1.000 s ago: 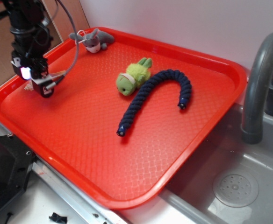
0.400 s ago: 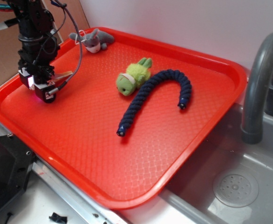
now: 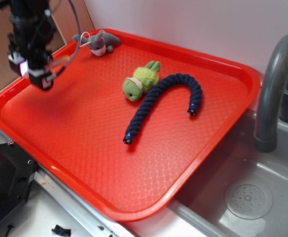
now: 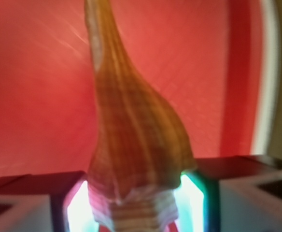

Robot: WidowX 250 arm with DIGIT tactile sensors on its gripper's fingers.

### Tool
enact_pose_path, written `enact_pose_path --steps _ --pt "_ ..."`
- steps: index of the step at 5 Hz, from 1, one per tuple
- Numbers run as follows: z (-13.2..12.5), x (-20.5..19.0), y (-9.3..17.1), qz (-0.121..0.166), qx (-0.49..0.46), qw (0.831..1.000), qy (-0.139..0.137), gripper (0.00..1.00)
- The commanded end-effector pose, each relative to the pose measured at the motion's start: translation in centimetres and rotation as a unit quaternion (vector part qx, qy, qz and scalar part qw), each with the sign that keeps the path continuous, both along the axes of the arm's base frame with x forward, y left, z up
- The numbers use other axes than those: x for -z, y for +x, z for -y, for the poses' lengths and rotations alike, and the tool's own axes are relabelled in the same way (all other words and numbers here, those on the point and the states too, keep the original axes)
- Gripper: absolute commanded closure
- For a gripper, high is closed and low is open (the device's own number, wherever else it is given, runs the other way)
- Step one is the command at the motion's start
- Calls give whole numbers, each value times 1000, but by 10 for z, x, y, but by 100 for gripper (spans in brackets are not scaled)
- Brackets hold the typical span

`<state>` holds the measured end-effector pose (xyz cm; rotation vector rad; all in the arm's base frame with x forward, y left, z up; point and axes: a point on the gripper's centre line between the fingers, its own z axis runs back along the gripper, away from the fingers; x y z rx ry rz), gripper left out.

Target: Grab the shell.

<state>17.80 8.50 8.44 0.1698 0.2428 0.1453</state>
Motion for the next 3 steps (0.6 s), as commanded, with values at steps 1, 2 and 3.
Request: enact_pose_path --steps 1,2,3 --pt "72 -117 4 95 11 992 -81 100" --pt "106 -155 -11 158 46 982 -89 100" --pt "114 -157 -16 165 54 983 -58 100"
